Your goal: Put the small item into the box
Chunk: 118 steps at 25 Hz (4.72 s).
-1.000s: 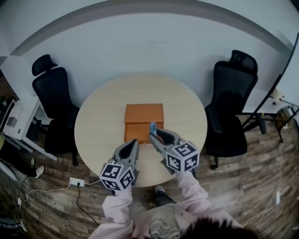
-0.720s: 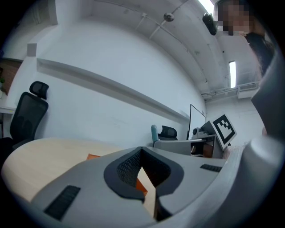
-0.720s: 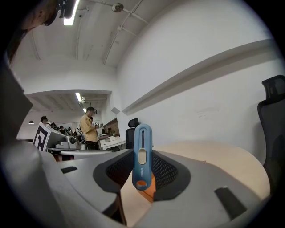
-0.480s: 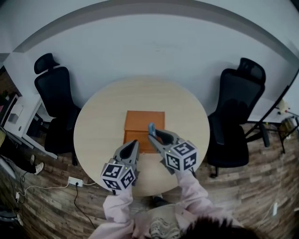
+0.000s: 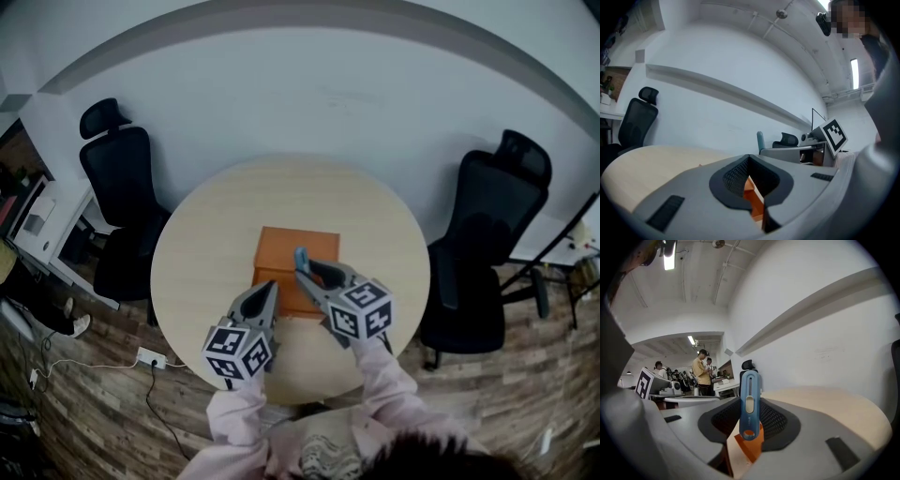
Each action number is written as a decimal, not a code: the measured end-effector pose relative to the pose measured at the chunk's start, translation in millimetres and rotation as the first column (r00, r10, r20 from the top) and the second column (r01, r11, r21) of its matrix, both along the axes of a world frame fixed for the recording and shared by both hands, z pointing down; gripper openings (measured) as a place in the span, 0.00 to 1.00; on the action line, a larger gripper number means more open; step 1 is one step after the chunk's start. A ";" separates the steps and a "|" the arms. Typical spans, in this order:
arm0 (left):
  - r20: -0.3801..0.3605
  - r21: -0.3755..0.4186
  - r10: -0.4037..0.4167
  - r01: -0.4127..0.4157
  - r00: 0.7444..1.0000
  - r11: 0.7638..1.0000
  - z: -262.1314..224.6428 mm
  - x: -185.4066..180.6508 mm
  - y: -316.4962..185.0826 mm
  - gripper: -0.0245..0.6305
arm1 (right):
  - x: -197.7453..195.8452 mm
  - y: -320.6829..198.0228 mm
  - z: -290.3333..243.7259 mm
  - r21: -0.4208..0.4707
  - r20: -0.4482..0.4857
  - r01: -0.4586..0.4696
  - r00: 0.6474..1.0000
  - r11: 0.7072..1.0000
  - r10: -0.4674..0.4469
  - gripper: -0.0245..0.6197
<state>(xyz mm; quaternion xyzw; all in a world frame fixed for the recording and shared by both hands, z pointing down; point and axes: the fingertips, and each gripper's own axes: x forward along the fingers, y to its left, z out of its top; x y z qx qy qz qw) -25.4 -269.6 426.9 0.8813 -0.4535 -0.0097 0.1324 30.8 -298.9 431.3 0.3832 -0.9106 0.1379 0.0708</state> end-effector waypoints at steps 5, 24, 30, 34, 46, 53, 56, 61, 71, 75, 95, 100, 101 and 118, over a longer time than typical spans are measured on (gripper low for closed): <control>-0.001 -0.024 -0.021 0.021 1.000 0.999 11.8 -4.1 -5.7 0.05 | -6.2 -8.9 10.5 -0.020 -0.024 0.032 0.999 0.999 -0.032 0.25; -0.011 -0.177 -0.030 0.027 1.000 0.984 62.7 -28.1 -20.3 0.05 | -32.5 -33.4 71.6 -0.173 -0.178 0.124 0.972 0.977 -0.155 0.25; -0.014 -0.233 -0.035 0.031 0.999 0.972 85.4 -33.0 -23.0 0.05 | -41.5 -41.4 92.4 -0.222 -0.230 0.173 0.947 0.960 -0.224 0.25; -0.023 -0.257 -0.032 0.025 0.999 0.966 94.0 -38.3 -25.1 0.05 | -50.1 -45.1 101.7 -0.251 -0.259 0.202 0.928 0.947 -0.267 0.25; -0.039 -0.320 -0.034 0.020 0.999 0.947 117.5 -43.2 -28.8 0.05 | -62.8 -43.1 151.5 -0.379 -0.389 0.278 0.818 0.883 -0.424 0.25; -0.034 -0.352 -0.027 0.013 0.999 0.936 131.1 -43.3 -28.1 0.05 | -67.9 -42.5 174.1 -0.444 -0.427 0.299 0.758 0.844 -0.493 0.25; -0.037 -0.362 -0.027 0.011 0.999 0.932 134.6 -43.5 -28.1 0.05 | -68.9 -42.0 180.3 -0.470 -0.433 0.305 0.738 0.828 -0.517 0.25; -0.038 -0.377 -0.027 0.011 0.999 0.926 140.6 -44.1 -29.0 0.05 | -69.5 -41.3 188.1 -0.502 -0.438 0.312 0.712 0.806 -0.549 0.25; -0.044 -0.408 -0.030 0.010 0.999 0.913 152.0 -41.2 -26.3 0.05 | -61.7 -38.2 223.0 -0.589 -0.490 0.280 0.623 0.758 -0.610 0.25; -0.041 -0.413 -0.032 0.013 0.999 0.910 153.4 -41.6 -26.1 0.05 | -59.7 -37.6 233.3 -0.611 -0.495 0.264 0.609 0.746 -0.620 0.25; -0.038 -0.430 -0.043 0.022 0.998 0.903 160.1 -42.5 -30.4 0.05 | -56.1 -38.2 253.5 -0.644 -0.542 0.210 0.552 0.735 -0.633 0.25; -0.041 -0.429 -0.042 0.020 0.998 0.903 159.8 -42.5 -30.7 0.05 | -58.6 -40.2 256.4 -0.636 -0.563 0.197 0.542 0.746 -0.624 0.25; -0.042 -0.430 -0.041 0.019 0.998 0.903 160.1 -42.5 -30.4 0.05 | -58.5 -40.0 256.9 -0.637 -0.566 0.192 0.540 0.747 -0.622 0.25; -0.045 -0.429 -0.046 0.022 0.998 0.903 158.9 -44.9 -27.4 0.05 | -56.8 -45.2 261.3 -0.605 -0.599 0.149 0.561 0.782 -0.571 0.27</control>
